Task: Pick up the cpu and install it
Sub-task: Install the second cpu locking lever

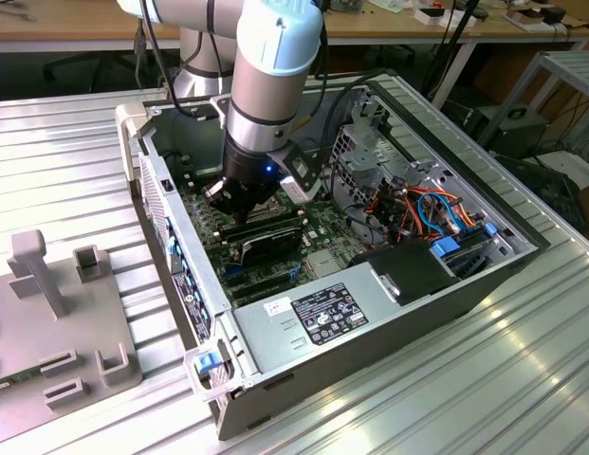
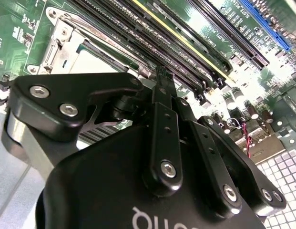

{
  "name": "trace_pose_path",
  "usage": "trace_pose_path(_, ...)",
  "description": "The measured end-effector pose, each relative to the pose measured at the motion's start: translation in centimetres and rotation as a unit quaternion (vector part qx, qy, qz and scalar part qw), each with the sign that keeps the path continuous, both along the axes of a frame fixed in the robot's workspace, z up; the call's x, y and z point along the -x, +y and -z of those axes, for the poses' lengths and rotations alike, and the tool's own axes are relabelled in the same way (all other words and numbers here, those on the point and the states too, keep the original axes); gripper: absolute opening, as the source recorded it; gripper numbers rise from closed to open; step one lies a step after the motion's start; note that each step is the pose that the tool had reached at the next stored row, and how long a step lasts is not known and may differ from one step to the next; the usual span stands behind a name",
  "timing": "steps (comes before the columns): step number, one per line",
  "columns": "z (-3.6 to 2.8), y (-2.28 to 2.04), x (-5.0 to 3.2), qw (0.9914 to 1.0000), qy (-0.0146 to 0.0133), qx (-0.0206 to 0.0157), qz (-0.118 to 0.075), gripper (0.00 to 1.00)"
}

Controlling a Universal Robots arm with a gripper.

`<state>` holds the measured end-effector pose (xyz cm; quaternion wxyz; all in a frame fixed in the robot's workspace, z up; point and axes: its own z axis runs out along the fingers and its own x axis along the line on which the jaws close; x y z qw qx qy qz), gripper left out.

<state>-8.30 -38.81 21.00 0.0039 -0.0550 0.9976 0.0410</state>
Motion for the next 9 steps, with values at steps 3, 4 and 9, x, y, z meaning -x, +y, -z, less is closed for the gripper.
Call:
trace_pose_path(3,0.04,0.01,0.0,1.0,0.0001,0.0001,0.0,0.11)
trace_pose_path(4,0.04,0.01,0.0,1.0,0.0001,0.0001,0.0,0.11)
trace_pose_path(9,0.07,0.01,0.02,1.0,0.0,0.0,0.0,0.11)
